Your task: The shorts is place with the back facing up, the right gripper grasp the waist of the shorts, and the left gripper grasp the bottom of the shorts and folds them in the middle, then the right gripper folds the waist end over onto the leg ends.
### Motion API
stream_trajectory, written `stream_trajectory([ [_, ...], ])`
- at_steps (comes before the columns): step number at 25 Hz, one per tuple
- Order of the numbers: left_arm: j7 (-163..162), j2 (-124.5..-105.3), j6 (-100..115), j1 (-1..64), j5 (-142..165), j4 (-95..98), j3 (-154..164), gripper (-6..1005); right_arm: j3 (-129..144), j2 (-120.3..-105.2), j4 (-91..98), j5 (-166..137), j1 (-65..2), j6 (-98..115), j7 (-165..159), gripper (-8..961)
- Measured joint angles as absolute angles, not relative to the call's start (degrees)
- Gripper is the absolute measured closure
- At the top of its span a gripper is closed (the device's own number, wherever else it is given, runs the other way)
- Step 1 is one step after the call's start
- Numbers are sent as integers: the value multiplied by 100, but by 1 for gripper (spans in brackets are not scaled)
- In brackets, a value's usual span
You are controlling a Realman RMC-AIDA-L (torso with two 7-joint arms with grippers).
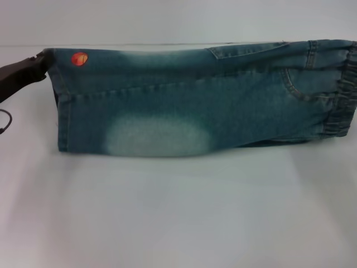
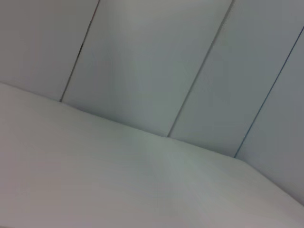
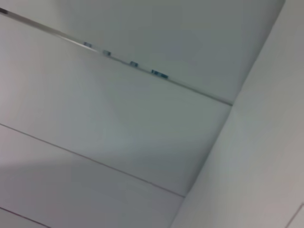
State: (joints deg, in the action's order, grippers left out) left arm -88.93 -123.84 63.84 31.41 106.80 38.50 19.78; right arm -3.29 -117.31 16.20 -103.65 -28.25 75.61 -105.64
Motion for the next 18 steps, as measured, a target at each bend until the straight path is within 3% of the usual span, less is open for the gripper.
stream_trajectory([
  [8,-8769,-12382,5639,3374,10680,3630,2337,957,-177,-11749,1603,-10375,-3066,6887,-10304,754],
  [18,-8279,-12406,5036,3593,10345,3252,2619,938,-176,-11883,1599,-10288,-3264,6057,-9486,733],
])
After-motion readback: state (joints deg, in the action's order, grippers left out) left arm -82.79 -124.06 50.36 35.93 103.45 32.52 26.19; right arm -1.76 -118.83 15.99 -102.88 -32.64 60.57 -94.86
